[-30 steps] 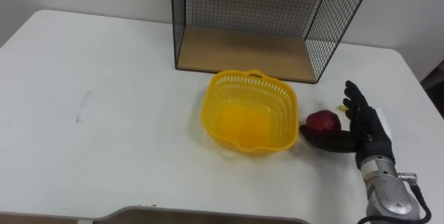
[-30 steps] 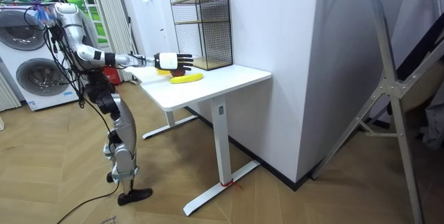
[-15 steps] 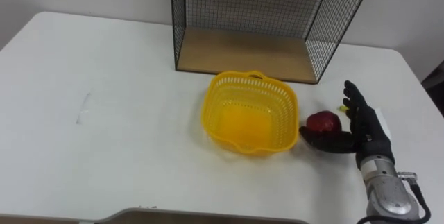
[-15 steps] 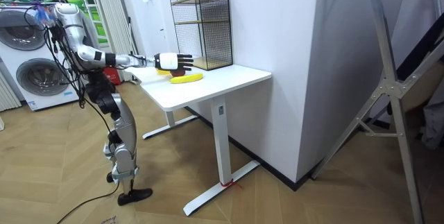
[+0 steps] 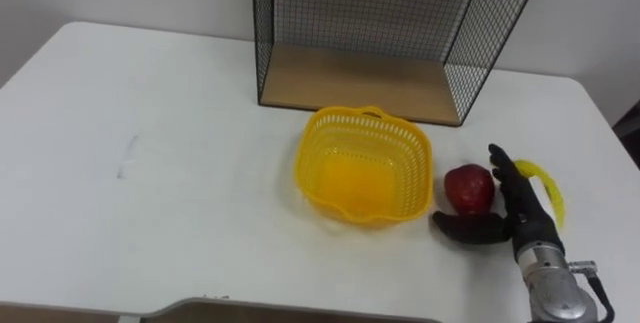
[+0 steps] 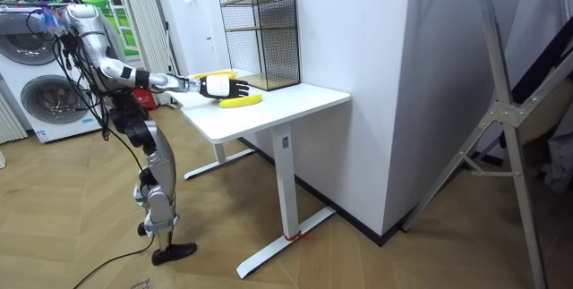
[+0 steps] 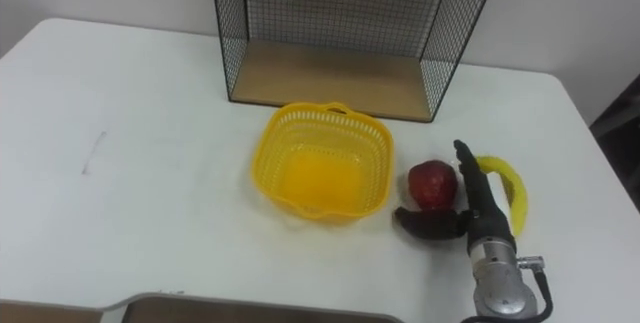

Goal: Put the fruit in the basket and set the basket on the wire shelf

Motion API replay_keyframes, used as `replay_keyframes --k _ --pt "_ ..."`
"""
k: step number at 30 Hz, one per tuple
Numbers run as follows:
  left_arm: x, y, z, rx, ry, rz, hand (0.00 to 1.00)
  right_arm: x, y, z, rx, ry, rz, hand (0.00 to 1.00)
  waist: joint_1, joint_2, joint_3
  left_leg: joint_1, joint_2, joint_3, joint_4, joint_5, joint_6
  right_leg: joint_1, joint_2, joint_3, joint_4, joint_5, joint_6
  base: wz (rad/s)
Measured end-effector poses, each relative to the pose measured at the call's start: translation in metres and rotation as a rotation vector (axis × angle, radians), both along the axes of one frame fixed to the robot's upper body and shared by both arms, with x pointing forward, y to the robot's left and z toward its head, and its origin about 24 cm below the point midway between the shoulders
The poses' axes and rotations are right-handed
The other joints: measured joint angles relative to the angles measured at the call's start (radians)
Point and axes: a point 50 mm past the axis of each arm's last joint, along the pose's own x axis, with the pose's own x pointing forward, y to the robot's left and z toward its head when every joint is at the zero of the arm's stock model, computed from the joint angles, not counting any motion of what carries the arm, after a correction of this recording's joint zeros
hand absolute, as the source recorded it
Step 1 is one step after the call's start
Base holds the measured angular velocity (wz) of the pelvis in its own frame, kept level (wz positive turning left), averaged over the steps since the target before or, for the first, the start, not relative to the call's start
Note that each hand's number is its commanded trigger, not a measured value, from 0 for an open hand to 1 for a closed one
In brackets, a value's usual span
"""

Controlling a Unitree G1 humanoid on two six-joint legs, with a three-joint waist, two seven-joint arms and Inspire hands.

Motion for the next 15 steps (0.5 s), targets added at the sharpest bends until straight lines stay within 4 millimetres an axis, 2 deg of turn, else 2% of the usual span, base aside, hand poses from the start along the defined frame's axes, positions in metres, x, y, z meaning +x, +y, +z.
replay_keyframes --k 1,2,3,4,9,15 --pt "-0.001 0.0 0.0 -0.003 0.004 -0.001 0.0 0.0 0.0 0.0 -0.01 0.006 0.007 0.0 0.001 -0.001 0.0 0.001 0.0 -0.001 0.0 0.0 0.0 0.002 0.0 0.0 0.0 0.0 0.0 0.0" --pt "-0.002 0.0 0.0 -0.003 0.006 -0.001 0.0 0.0 0.0 -0.001 -0.015 0.011 0.012 0.43 0.002 -0.002 0.0005 0.001 0.0 -0.002 0.0 0.001 -0.001 0.002 0.0 0.0 0.0 0.0 0.0 0.0" --pt "-0.003 0.0 0.0 -0.003 0.007 0.0 0.0 0.0 0.0 -0.001 -0.015 0.012 0.013 0.6 0.001 -0.002 0.0007 0.001 0.0 -0.002 0.0 0.001 -0.002 0.002 0.0 0.0 0.0 0.0 0.0 0.0" --pt "-0.003 0.0 0.0 -0.003 0.009 0.001 0.0 0.001 0.0 -0.002 -0.014 0.015 0.015 1.0 0.001 -0.003 0.0009 0.001 0.0 -0.003 0.0 0.002 -0.003 0.002 0.0 0.0 0.0 0.0 0.0 0.0" --pt "-0.001 0.001 0.0 -0.001 0.002 -0.002 0.0 0.005 -0.002 -0.003 -0.022 0.023 0.015 1.0 0.001 -0.012 0.0004 0.0 0.0 -0.003 0.001 0.002 -0.003 0.001 0.001 0.0 0.0 0.0 0.0 0.0" --pt "0.004 0.004 0.001 0.006 -0.008 -0.008 0.0 0.015 -0.018 0.002 -0.095 0.039 0.004 1.0 0.002 -0.023 -0.002 0.0 0.0 -0.005 0.0 0.002 -0.003 0.001 0.002 0.001 -0.001 0.0 0.0 0.0"
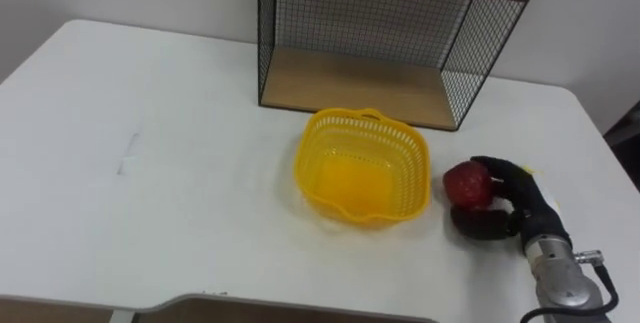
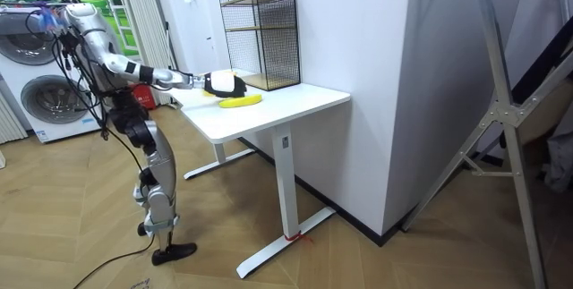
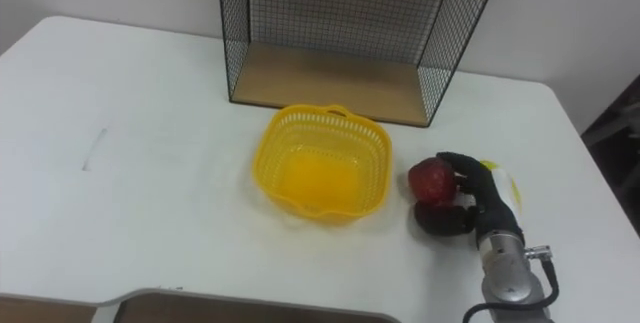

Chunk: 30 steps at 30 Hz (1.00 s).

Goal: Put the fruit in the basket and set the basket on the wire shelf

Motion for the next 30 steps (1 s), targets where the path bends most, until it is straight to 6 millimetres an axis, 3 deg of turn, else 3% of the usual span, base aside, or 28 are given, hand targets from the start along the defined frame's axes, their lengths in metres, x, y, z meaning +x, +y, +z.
replay_keyframes --k 13,22,30 --pt "0.009 0.003 0.001 0.01 -0.017 -0.025 0.0 0.002 -0.004 -0.003 0.012 0.017 -0.023 1.0 0.004 0.001 0.0011 0.007 0.0 -0.002 -0.005 0.0 0.0 0.006 0.0 0.0 -0.001 0.0 0.0 0.0" --pt "0.0 -0.001 -0.001 0.005 0.023 -0.01 0.0 -0.002 -0.004 -0.008 0.299 -0.038 -0.182 1.0 -0.008 0.023 0.0011 0.015 0.001 0.003 -0.009 0.0 0.0 0.011 0.001 0.003 -0.003 0.0 0.0 -0.01" --pt "-0.004 -0.009 -0.003 -0.01 0.041 0.005 0.0 -0.003 0.012 -0.008 0.551 -0.101 -0.247 1.0 -0.026 0.052 -0.0036 0.028 0.001 0.009 -0.018 0.0 0.0 0.022 0.003 0.006 -0.014 0.003 0.0 -0.01"
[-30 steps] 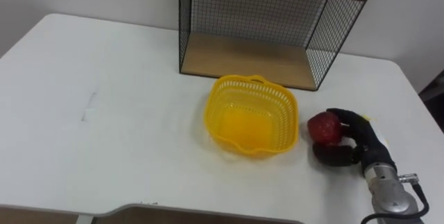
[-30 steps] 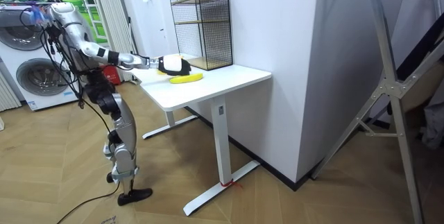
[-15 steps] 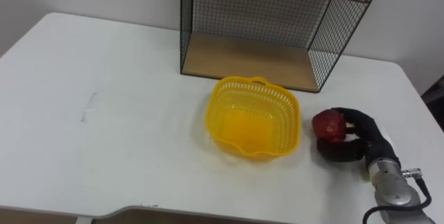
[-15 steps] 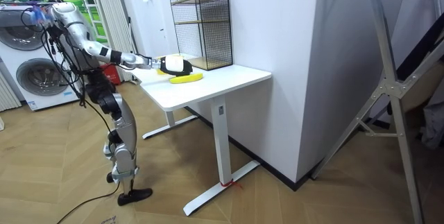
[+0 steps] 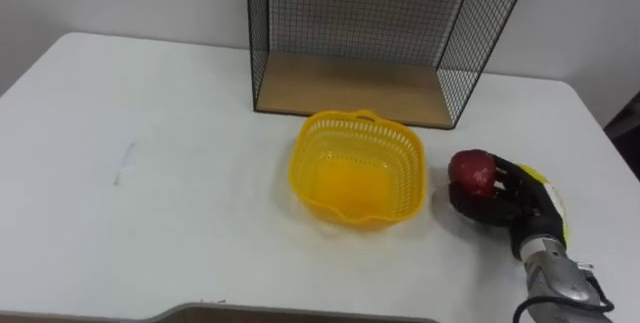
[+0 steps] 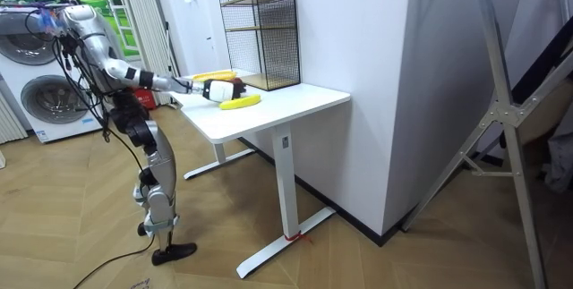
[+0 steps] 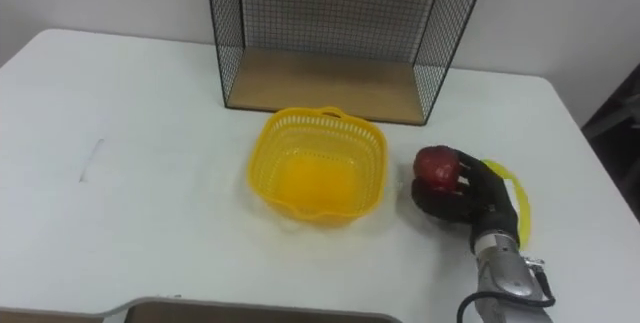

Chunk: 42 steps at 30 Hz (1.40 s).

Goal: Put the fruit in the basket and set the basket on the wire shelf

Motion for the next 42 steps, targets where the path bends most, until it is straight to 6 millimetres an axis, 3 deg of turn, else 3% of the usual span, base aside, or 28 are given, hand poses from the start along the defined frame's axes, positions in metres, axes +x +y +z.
replay_keyframes --k 8,16,23,29,34,35,36,37,38,42 --pt "0.003 -0.002 0.0 0.012 -0.033 -0.005 0.0 0.006 0.014 0.024 0.087 -0.136 0.023 1.0 0.003 0.019 0.0026 -0.014 0.0 0.014 0.003 0.001 0.001 -0.025 -0.001 0.012 0.009 0.0 0.0 -0.04" --pt "0.004 -0.003 0.0 0.004 -0.049 -0.013 0.0 0.018 0.03 0.057 0.098 -0.29 0.121 1.0 0.002 0.005 0.0027 -0.013 0.0 0.024 0.002 0.005 0.002 -0.035 -0.002 0.024 0.014 0.0 0.0 -0.04" --pt "0.008 -0.006 -0.001 -0.005 -0.06 -0.035 0.0 0.025 0.052 0.097 -0.075 -0.441 0.27 1.0 0.011 0.016 0.0042 -0.015 0.0 0.028 0.0 0.005 0.002 -0.036 -0.001 0.029 0.017 0.001 -0.001 0.0" --pt "0.014 -0.007 -0.001 -0.01 -0.071 -0.043 0.0 0.024 0.069 0.094 -0.276 -0.41 0.413 1.0 0.031 0.008 -0.0007 -0.02 0.0 0.022 0.0 0.005 0.002 -0.036 -0.001 0.02 0.015 0.004 -0.002 0.03" --pt "0.016 -0.007 -0.001 -0.029 -0.069 -0.048 0.0 0.024 0.071 0.093 -0.39 -0.394 0.463 1.0 0.051 0.0 -0.002 -0.025 0.0 0.016 0.001 0.005 0.002 -0.036 -0.002 0.014 0.014 0.004 -0.002 0.04" --pt "0.017 -0.006 -0.001 -0.031 -0.069 -0.049 0.0 0.024 0.072 0.093 -0.397 -0.392 0.471 0.95 0.051 0.0 0.0001 -0.029 0.0 0.011 0.002 0.005 0.002 -0.037 -0.002 0.009 0.012 0.004 -0.002 0.1" --pt "0.017 -0.006 -0.001 -0.031 -0.069 -0.049 0.0 0.024 0.072 0.093 -0.402 -0.391 0.475 0.74 0.052 -0.003 0.0003 -0.03 0.0 0.01 0.002 0.005 0.001 -0.037 -0.002 0.008 0.012 0.004 -0.002 0.09" --pt "0.017 -0.006 -0.001 -0.031 -0.069 -0.049 0.0 0.024 0.073 0.093 -0.411 -0.389 0.486 0.27 0.053 -0.005 0.0005 -0.031 0.0 0.008 0.002 0.005 0.001 -0.036 -0.002 0.006 0.012 0.004 -0.002 0.04" --pt "0.018 -0.006 -0.001 -0.031 -0.069 -0.05 0.0 0.024 0.073 0.093 -0.419 -0.387 0.492 0.0 0.054 -0.008 0.0006 -0.031 0.0 0.007 0.002 0.005 0.001 -0.036 -0.002 0.005 0.012 0.004 -0.002 0.03" --pt "0.02 -0.005 0.0 -0.027 -0.071 -0.05 0.0 0.024 0.076 0.091 -0.417 -0.375 0.511 0.0 0.056 -0.011 0.0024 -0.03 0.0 0.007 0.002 0.005 0.001 -0.036 -0.002 0.006 0.012 0.004 -0.002 0.0"
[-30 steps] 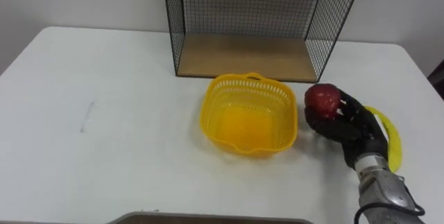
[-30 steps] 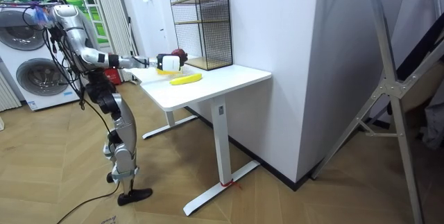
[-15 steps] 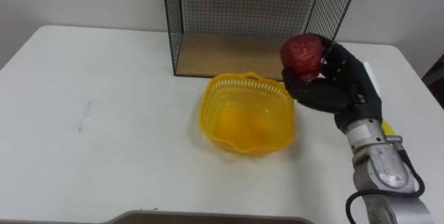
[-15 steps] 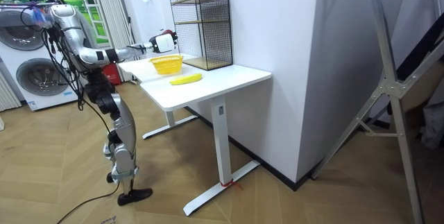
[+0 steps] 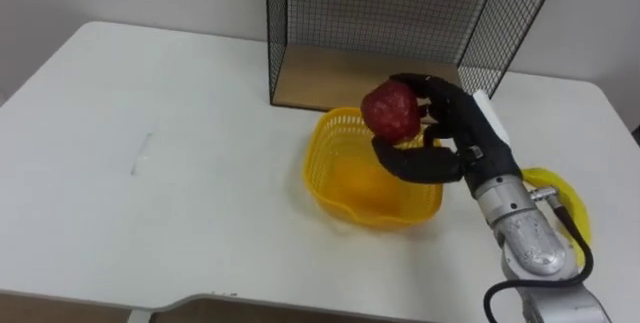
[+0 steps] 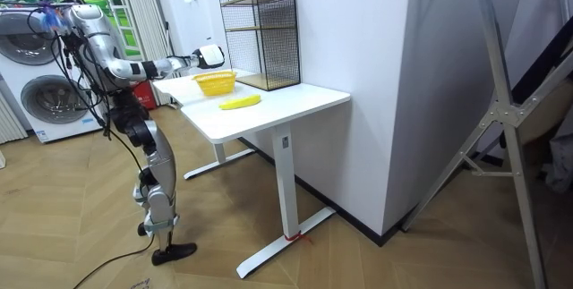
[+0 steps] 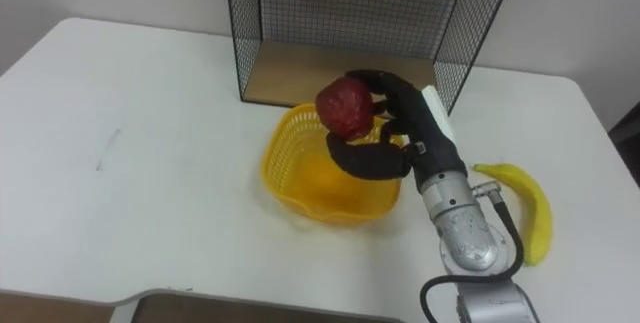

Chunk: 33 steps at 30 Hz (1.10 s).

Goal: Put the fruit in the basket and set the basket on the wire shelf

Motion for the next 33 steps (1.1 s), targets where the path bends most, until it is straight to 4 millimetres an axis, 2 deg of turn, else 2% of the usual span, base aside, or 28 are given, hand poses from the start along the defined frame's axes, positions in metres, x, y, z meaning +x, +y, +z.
replay_keyframes --k 8,22,33 --pt "0.005 0.001 0.0012 0.004 -0.018 -0.004 0.0 -0.0008 0.0058 -0.0041 -0.003 0.032 0.027 0.0 0.002 -0.005 0.0076 -0.001 0.0 0.003 -0.002 0.0 -0.001 -0.003 0.0 0.002 0.0 0.0 0.0 0.0" --pt "0.0104 0.0023 0.0026 0.009 -0.039 -0.009 0.0 -0.0011 0.0061 -0.0048 -0.003 0.036 0.028 0.0 -0.001 -0.01 0.0048 -0.001 0.0 0.003 -0.001 0.001 0.0 -0.003 0.0 0.003 0.0 0.0 0.0 0.0" --pt "0.011 0.0019 0.003 0.01 -0.043 -0.013 0.0 -0.0011 0.0059 -0.0055 -0.003 0.039 0.027 0.0 -0.002 -0.001 0.0022 -0.002 0.0 0.002 -0.001 0.001 -0.001 -0.002 0.0 0.003 0.0 0.0 0.0 0.0"
